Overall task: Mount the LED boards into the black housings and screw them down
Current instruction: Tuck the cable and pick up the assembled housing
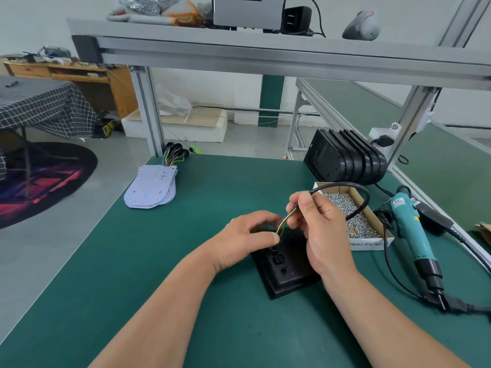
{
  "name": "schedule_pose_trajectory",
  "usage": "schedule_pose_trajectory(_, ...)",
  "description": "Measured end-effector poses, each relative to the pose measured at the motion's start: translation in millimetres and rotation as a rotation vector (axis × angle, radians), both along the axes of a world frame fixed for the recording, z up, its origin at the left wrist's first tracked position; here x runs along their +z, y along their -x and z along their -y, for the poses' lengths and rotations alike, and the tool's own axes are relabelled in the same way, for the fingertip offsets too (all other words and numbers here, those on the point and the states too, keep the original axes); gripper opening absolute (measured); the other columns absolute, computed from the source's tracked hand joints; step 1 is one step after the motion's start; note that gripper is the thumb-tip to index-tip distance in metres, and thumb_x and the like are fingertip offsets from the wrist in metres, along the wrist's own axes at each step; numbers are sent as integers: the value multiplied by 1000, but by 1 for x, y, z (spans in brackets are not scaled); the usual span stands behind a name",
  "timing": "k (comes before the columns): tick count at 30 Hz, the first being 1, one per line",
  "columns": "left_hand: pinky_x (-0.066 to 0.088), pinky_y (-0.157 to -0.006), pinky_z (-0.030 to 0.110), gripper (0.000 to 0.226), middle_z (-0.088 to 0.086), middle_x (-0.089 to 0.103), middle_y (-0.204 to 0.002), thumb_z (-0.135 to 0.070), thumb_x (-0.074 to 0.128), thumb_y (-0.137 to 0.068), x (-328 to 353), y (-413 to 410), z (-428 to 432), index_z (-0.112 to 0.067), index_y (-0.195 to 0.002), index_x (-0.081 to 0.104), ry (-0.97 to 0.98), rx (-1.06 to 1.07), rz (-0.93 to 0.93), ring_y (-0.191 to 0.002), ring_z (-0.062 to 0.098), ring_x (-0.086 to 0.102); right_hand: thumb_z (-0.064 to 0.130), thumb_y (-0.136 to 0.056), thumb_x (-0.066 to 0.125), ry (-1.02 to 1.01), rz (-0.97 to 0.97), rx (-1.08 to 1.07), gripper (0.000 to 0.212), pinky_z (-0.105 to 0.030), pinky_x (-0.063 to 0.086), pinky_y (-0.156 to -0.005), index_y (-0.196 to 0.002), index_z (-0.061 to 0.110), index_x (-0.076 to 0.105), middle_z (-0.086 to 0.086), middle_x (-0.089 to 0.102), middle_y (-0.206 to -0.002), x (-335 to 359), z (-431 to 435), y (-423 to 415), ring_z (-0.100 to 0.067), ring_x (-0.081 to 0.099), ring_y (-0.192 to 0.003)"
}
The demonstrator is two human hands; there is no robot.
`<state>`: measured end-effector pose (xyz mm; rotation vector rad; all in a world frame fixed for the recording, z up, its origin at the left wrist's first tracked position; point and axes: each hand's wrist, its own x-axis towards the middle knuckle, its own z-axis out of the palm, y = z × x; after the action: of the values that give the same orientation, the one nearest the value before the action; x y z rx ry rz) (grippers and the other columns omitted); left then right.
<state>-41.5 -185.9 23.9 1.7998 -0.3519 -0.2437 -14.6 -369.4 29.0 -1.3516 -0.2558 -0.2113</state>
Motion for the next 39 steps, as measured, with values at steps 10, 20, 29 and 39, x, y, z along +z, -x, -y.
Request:
schedule_pose_trajectory(10,26,-120,28,136,-15,28,-154,-69,87,-52,0,2,0,-51,-161,8,-185,6,38,-146,-15,19,27,-107,52,-331,-78,32,25,-26,59,-71,-101,7,67,-7,71,-89,8,7,-6,-17,66,-70)
schedule_pose_trajectory(20,14,-129,35,146,-28,-5,-171,-55,98,-58,-2,2,-3,-63,-159,-7,-129,-72,-47,-158,-5,3,22,-110,48,-458,-123,37,24,-27,62,-75,-106,5,65,-11,74,-93,11,10,-14,-19,73,-79)
schedule_pose_trajectory(29,33,-126,41,133,-17,38,-163,-51,92,-60,-6,-4,-10,-46,-166,13,-44,70,-93,-150,8,41,22,-111,51,-126,-217,34,26,-27,59,-64,-108,1,67,-18,78,-101,22,18,-10,-26,75,-83)
schedule_pose_trajectory(39,45,-116,44,119,-10,56,-156,-38,79,-61,-2,-3,-21,-33,-167,24,205,20,-280,-140,18,57,3,-102,60,982,893,-140,33,-39,36,-121,-133,9,67,-4,59,-147,40,15,3,-29,41,-150)
